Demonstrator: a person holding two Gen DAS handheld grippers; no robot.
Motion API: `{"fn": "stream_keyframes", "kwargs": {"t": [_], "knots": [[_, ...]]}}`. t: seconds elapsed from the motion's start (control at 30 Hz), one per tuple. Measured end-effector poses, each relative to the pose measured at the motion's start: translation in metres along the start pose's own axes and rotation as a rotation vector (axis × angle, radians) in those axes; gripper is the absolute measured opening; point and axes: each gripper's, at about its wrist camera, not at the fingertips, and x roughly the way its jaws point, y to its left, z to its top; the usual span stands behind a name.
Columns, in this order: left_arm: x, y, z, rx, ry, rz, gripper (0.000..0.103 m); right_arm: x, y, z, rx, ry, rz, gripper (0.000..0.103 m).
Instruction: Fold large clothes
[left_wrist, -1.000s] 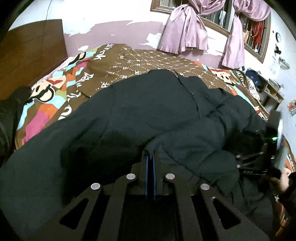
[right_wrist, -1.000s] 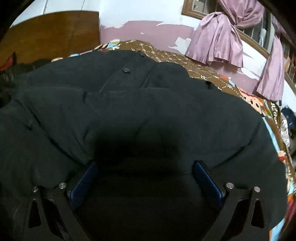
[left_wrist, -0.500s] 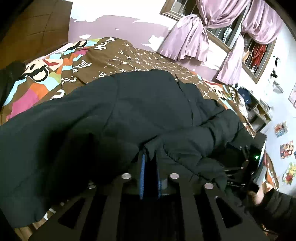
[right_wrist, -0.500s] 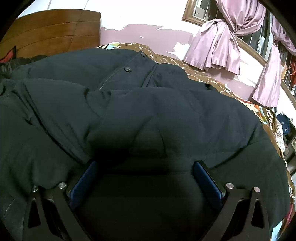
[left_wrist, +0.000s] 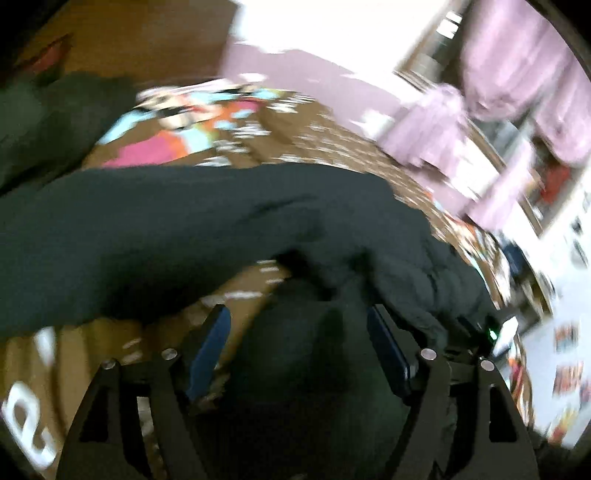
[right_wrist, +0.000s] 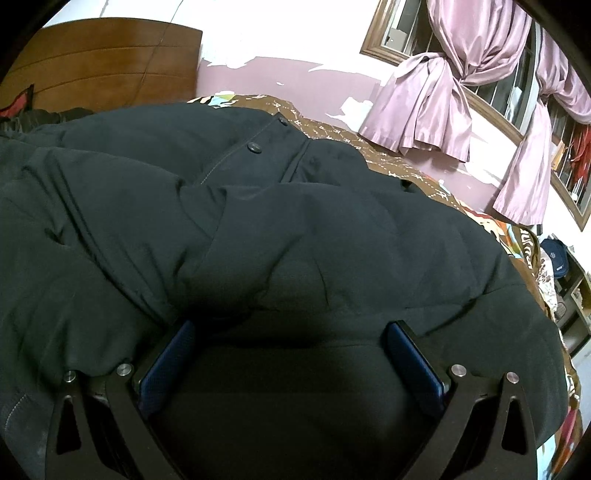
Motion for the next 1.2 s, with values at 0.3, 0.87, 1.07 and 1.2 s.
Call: {"fn": "stream_keyframes", "kwargs": {"t": [0.3, 0.87, 1.07, 1.2], "knots": [[-0.045, 0.125, 0.011, -0.504, -0.006, 0.141, 0.071, 0.003, 0.000, 0.002, -0.005, 0.004, -0.006, 0.103], [-0.087, 0.234, -0.022, -0.875, -0.236, 0.144, 0.071, -0.047, 0.027, 0.071, 0.067, -0.137, 0.063, 0.103], [-0.090, 0.228, -0.022, -0.804, -0.294, 0.160, 0.064, -0.035, 0.098, 0.093, 0.021, -0.111, 0.310, 0.103], [-0.092, 0.214, -0.017, -0.687, -0.294, 0.211, 0.025, -0.016, 0.120, 0.075, 0.001, -0.103, 0.308, 0.103]]}}
